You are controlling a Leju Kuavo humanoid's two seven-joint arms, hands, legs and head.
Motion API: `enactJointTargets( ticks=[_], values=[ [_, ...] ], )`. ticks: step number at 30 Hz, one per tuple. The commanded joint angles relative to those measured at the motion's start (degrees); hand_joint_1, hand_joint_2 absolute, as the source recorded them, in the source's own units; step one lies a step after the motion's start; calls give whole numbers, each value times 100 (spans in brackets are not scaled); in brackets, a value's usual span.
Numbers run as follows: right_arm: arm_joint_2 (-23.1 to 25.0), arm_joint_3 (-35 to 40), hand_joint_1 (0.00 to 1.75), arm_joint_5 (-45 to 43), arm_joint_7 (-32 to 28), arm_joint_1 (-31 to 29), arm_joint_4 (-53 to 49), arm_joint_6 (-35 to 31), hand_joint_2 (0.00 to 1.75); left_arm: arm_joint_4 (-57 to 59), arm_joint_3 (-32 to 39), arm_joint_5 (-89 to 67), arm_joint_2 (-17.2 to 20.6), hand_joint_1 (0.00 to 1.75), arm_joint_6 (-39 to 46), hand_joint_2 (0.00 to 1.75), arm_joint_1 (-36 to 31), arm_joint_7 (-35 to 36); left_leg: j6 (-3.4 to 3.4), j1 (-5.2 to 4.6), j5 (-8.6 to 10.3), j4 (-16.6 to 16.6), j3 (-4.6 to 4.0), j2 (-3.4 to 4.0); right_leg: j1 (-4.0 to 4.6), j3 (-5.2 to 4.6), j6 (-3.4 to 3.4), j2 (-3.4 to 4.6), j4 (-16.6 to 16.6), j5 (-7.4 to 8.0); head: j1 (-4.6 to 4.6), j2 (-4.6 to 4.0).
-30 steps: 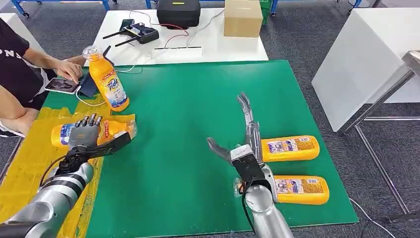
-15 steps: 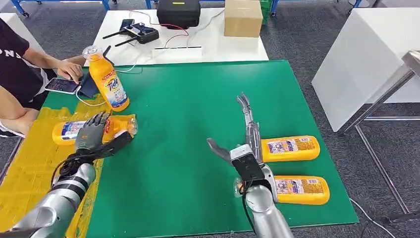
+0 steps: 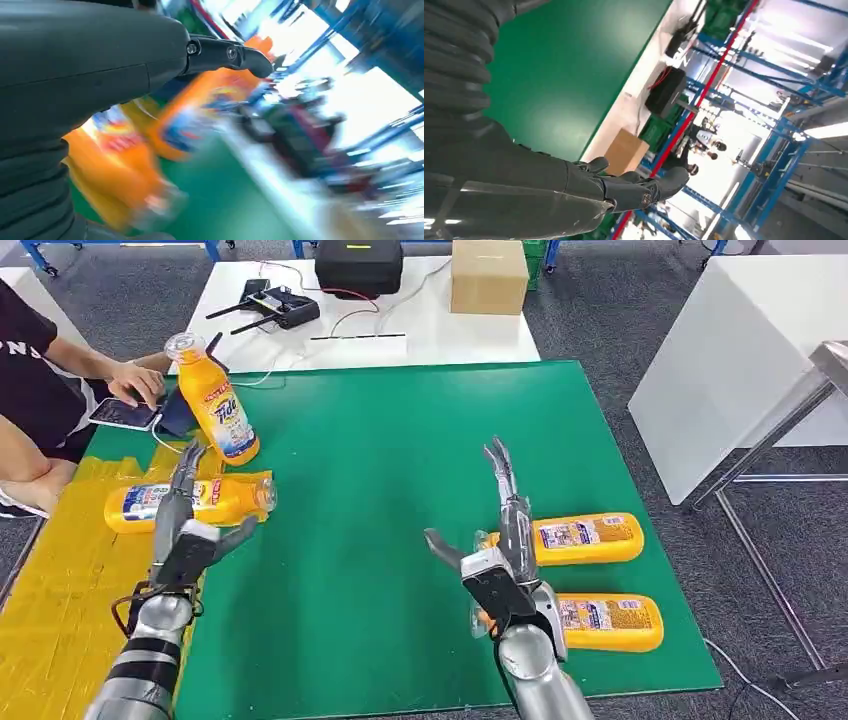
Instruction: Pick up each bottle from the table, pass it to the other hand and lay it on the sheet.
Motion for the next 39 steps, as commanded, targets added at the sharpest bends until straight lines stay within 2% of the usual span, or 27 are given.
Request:
enactJointTargets(
  ticks=[1, 2, 6, 9, 14, 19, 26, 31, 39],
  values=[
    [-435, 141, 0, 938, 299, 13, -304, -269, 175, -2144, 259, 1684, -697, 0, -1485, 175, 1041, 74, -5, 6, -16, 3, 17, -5, 6, 23, 2, -9, -4, -14, -2, 0],
    [-542, 199, 0, 1478, 516, 32, -358, -394, 175, -2252, 353, 2018, -831, 0, -1873, 175, 1211, 72, -3, 3, -8, 1, 4, -5, 2, 9, 1, -6, -4, -7, 2, 0],
    [-973, 273, 0, 2396, 778, -19, -314, -435, 175, -2304, 313, 2540, -1029, 0, -2540, 175, 1543, 0, -4, 2, -15, -4, 19, 7, 2, 22, 0, 7, -11, -6, 0, 0],
    [-1306, 166, 0, 2718, 957, -90, -137, -285, 175, -2083, 143, 2374, -1057, 0, -2554, 175, 1534, 95, -4, 2, -11, -5, 17, -15, 2, 27, 0, -15, -14, -8, 0, 0],
    [-1788, -222, 0, 2598, 854, -215, 201, 134, 175, -1839, 14, 2343, -1045, 0, -2508, 175, 1460, 69, -3, 3, -8, -5, 19, -29, 3, 35, 2, -29, -18, -7, 0, 0],
    [-1891, -256, 0, 2829, 940, -267, 288, 204, 175, -1694, 63, 2377, -1034, 0, -2496, 175, 1398, 96, -6, 0, -11, -6, 19, -21, 1, 31, -1, -21, -13, -8, 0, 0],
    [-2279, -519, 0, 2857, 835, -656, 1054, 449, 175, -1286, 138, 2516, -978, 0, -2584, 175, 1260, 41, -5, 2, -6, -7, 24, -25, 3, 36, 1, -27, -18, -4, -2, 0],
    [-2197, -604, 0, 2973, 848, -985, 1333, 387, 175, -1165, 202, 2606, -971, 0, -2636, 175, 1202, 3, -7, 0, -9, -4, 21, -5, 1, 28, 1, -8, -13, -1, -2, 0],
    [-2340, -470, 0, 3059, 891, -1840, 2716, 723, 175, -975, 49, 2683, -934, 0, -2870, 175, 1122, -49, -5, 0, -7, -3, 16, -3, 2, 22, 1, -5, -13, 2, -4, 0]
  ],
)
